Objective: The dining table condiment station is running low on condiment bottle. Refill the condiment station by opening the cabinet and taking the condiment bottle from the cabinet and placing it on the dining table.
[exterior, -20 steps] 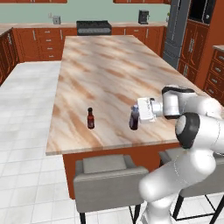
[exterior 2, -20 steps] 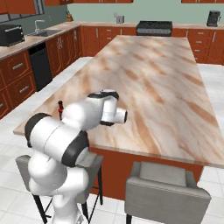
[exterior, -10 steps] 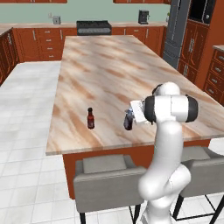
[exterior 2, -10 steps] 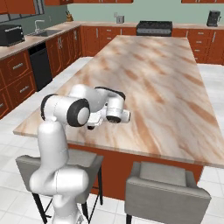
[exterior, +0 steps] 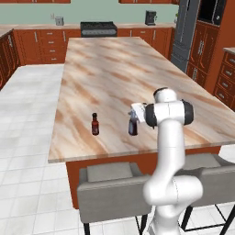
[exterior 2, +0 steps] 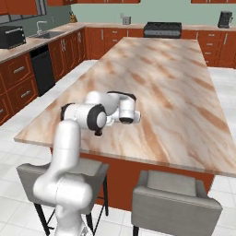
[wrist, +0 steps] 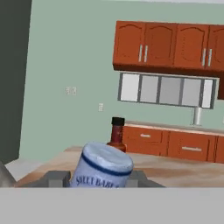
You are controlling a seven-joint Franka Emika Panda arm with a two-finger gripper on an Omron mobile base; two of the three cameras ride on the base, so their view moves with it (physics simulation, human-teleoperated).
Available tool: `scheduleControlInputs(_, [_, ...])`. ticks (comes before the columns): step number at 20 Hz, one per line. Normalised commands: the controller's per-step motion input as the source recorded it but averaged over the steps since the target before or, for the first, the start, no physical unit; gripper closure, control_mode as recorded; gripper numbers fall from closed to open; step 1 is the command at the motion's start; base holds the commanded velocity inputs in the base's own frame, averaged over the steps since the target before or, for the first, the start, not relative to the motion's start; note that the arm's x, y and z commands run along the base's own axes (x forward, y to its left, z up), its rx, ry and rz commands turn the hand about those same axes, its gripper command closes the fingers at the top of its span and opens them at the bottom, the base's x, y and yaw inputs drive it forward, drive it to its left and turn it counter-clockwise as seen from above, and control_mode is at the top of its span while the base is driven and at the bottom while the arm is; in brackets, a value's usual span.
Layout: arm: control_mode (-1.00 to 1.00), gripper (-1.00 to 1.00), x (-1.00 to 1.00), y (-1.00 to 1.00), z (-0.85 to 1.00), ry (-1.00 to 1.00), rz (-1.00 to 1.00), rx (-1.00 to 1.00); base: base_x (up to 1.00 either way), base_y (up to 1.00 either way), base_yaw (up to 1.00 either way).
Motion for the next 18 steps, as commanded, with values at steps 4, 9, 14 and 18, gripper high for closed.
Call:
scheduleControlInputs(4, [-1.0,-1.0,-0.31,0.2,-0.46,-0.04,0.0,-0.11,0.0,0.0,0.0])
scheduleControlInputs(9, [-1.0,-1.0,-0.36,0.0,0.0,-0.07,0.0,-0.05,0.0,0.0,0.0])
scheduleControlInputs(14, [-1.0,-1.0,-0.45,0.0,0.08,-0.11,0.0,-0.03,0.0,0.0,0.0])
scheduleControlInputs(18, [-1.0,-1.0,-0.18,0.0,0.53,-0.03,0.0,-0.04,0.0,0.0,0.0])
